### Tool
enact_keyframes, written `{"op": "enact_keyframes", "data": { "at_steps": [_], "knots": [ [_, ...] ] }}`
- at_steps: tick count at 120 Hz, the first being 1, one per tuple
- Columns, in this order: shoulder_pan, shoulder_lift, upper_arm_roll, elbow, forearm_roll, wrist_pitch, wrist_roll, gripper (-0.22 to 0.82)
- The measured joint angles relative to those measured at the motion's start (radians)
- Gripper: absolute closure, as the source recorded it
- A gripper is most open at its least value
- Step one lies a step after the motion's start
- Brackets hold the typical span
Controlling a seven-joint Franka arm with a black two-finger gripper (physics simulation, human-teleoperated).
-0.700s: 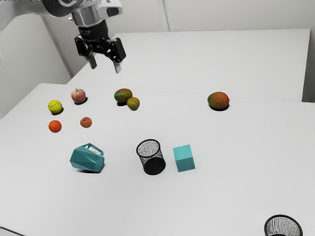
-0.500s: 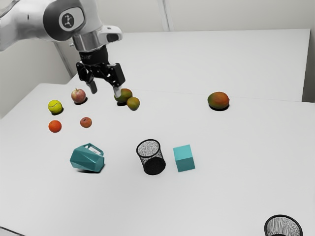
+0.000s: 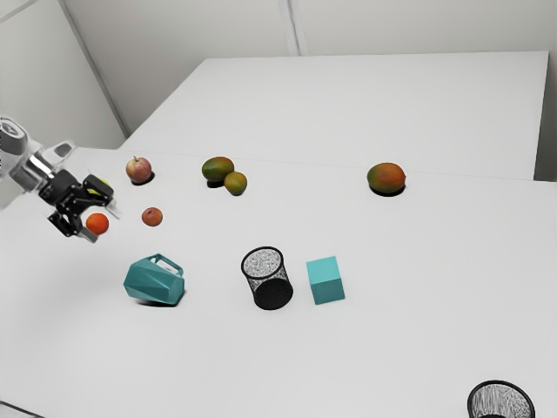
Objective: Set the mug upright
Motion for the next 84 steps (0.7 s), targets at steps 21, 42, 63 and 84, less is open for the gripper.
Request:
{"op": "enact_keyframes", "data": {
  "at_steps": [21, 42, 63, 84],
  "knots": [
    [0.189, 0.071, -0.157, -0.005, -0.113, 0.004, 0.178, 0.00],
    [0.434, 0.193, -0.378, 0.004, -0.206, -0.019, 0.331, 0.00],
    [0.566, 0.258, -0.509, 0.010, -0.237, -0.033, 0.452, 0.00],
    [0.574, 0.219, -0.521, -0.064, -0.248, -0.041, 0.539, 0.00]
  ]
}}
